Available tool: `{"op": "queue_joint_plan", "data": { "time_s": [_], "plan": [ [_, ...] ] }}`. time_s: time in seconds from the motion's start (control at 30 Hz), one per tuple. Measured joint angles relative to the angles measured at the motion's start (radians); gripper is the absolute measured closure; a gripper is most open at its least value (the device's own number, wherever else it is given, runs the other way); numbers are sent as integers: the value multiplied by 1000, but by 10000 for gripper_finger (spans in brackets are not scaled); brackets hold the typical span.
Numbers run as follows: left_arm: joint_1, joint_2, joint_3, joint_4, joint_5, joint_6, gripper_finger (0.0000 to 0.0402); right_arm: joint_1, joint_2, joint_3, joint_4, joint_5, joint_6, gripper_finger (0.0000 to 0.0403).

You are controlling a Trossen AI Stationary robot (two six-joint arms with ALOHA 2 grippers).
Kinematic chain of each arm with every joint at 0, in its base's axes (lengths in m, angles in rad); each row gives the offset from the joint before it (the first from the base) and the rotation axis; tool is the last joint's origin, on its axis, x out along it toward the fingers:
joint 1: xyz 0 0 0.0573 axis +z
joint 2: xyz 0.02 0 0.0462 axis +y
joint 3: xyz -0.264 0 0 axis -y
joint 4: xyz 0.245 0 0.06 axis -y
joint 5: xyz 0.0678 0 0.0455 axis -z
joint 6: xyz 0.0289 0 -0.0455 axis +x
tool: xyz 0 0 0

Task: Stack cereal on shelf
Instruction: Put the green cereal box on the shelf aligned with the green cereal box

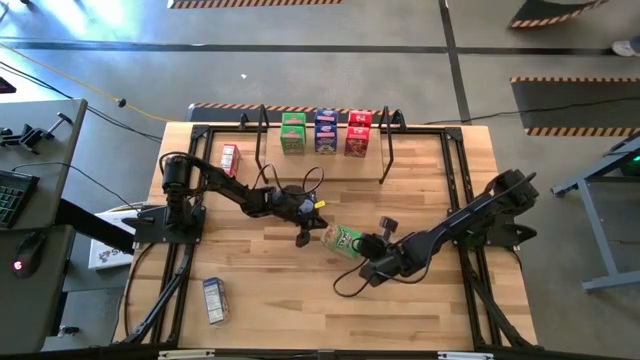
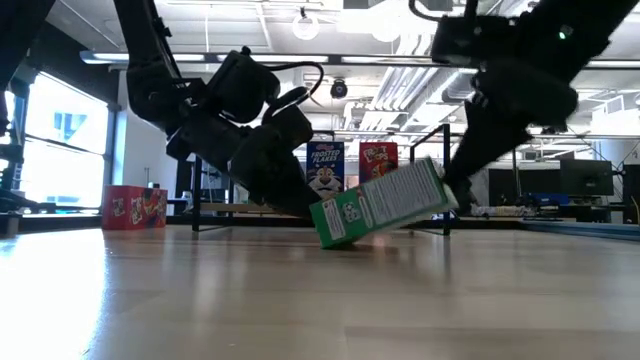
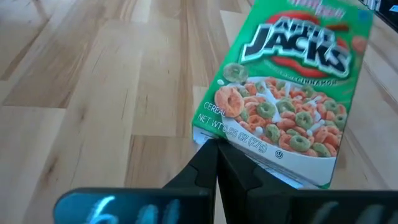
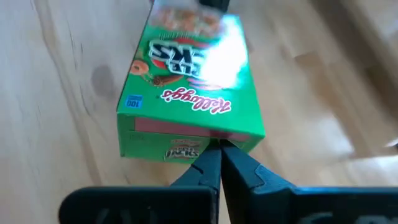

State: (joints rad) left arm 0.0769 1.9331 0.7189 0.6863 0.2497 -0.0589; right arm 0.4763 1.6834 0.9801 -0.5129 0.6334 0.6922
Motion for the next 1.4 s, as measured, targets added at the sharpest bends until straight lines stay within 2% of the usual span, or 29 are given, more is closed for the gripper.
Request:
{"op": "queue_joint_plan", "data": {
  "time_s": [0.27, 0.43, 0.7, 0.8, 0.97, 1.13, 1.4],
  "plan": [
    [-3, 0, 0, -12, 8, 0, 401, -36, -82, 0, 8, 28, -50, 402],
    [-17, 1, -2, -21, 9, 0, 401, -89, -91, 1, 34, 9, -118, 402],
    [-29, 2, -4, -31, 14, -2, 401, -179, -91, 1, 170, -19, -257, 402],
    [-29, 2, -4, -40, -2, 3, 401, -204, -91, 1, 237, -46, -311, 402],
    [-11, 2, -1, -59, -137, 18, 401, -224, -90, 4, 350, -163, -389, 402],
    [16, -3, 5, -35, -128, 4, 401, -243, -88, 2, 411, -251, -420, 402],
    [21, -3, 4, -69, -94, 1, 401, -270, -86, 1, 417, -227, -405, 402]
  ]
}}
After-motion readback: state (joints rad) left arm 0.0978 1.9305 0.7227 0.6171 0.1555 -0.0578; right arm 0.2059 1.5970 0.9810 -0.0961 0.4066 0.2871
